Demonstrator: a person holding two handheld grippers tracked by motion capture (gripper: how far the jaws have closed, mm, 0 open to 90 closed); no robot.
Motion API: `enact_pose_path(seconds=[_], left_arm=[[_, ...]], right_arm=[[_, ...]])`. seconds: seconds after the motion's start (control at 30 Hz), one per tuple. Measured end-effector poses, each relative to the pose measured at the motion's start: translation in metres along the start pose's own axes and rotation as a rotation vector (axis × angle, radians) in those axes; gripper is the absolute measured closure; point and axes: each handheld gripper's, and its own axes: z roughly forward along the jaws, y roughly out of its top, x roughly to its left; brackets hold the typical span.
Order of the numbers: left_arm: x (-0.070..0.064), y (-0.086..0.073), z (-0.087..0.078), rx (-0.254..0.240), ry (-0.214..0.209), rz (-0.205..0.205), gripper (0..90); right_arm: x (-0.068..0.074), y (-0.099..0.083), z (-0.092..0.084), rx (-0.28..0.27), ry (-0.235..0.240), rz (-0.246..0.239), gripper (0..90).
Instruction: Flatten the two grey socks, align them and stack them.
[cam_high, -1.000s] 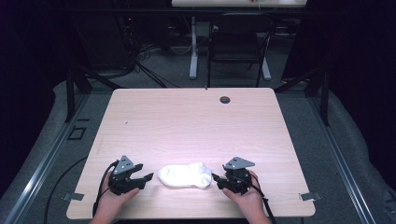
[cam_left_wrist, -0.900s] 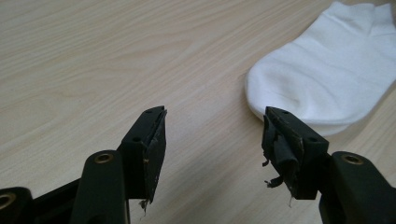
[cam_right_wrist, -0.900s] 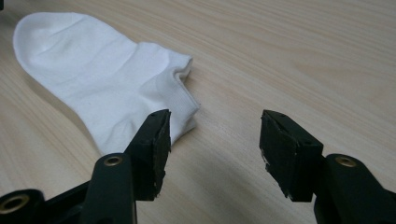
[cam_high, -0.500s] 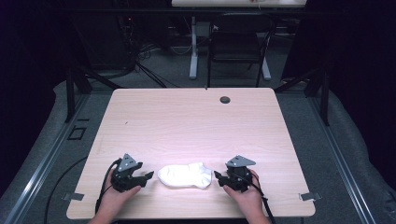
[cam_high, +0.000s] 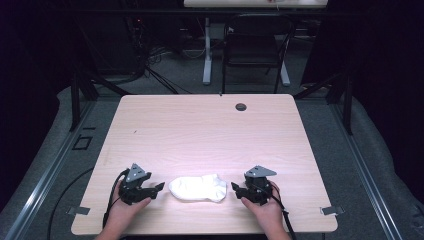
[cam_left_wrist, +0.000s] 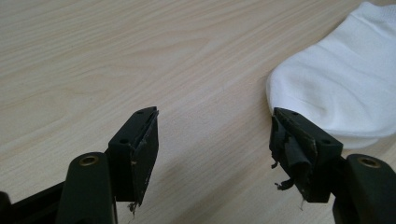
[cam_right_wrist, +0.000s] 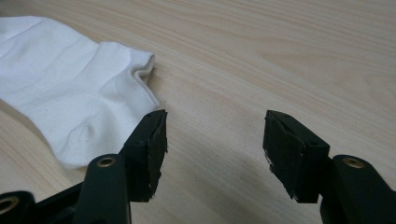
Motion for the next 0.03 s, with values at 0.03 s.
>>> enact_pose_path(seconds=[0.03], left_arm=[[0.0000,0.0000,0.0000,0.000,0.000,0.000,33.1]], right_arm=[[0.0000,0.0000,0.0001,-0.001,0.000,0.002,39.7]])
